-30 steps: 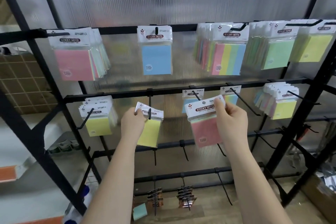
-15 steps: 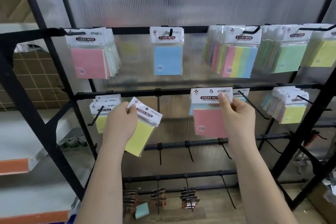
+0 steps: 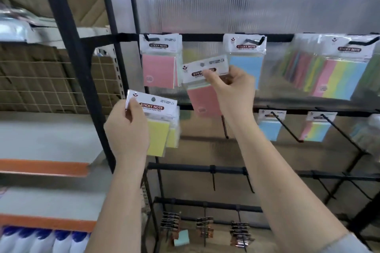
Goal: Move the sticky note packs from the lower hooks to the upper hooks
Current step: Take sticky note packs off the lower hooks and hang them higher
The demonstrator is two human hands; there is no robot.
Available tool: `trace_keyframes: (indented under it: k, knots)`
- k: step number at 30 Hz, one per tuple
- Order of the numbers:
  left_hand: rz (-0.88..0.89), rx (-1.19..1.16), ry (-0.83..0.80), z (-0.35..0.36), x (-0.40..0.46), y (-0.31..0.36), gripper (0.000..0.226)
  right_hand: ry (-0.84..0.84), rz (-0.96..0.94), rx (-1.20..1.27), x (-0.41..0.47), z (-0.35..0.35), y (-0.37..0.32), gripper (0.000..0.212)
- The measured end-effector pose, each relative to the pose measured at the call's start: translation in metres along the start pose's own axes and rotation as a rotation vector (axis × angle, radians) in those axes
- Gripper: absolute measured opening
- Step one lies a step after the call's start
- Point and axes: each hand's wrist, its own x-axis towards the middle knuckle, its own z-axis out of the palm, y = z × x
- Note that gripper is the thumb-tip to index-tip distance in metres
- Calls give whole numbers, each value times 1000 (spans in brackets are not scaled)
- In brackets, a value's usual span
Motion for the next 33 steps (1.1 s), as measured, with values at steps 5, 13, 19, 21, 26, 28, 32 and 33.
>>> trace_keyframes:
  k: [5, 13, 19, 21, 26, 28, 32, 33]
  knots:
    - [2, 6, 100, -21, 23, -11, 36, -84, -98, 49, 13, 52, -30, 10]
    - [19, -11, 108, -28, 46, -33, 35, -24, -41, 145, 24, 97, -46, 19]
    - [52, -25, 110, -28, 55, -37, 35, 28, -15, 147, 27, 106, -46, 24]
    - [64, -29, 108, -27, 57, -37, 36, 30, -7, 142, 26, 105, -46, 22]
    - [72, -37, 96, -26, 63, -42, 36, 44, -16, 99, 25, 106, -42, 22]
    - [69, -46, 91, -25, 65, -44, 36, 58, -18, 104, 25, 107, -42, 25]
    - [72, -51, 88, -26, 64, -46, 35, 62, -79, 147, 22, 106, -46, 21]
    - [68, -50, 90, -26, 64, -46, 35, 61, -97, 155, 22, 107, -48, 21]
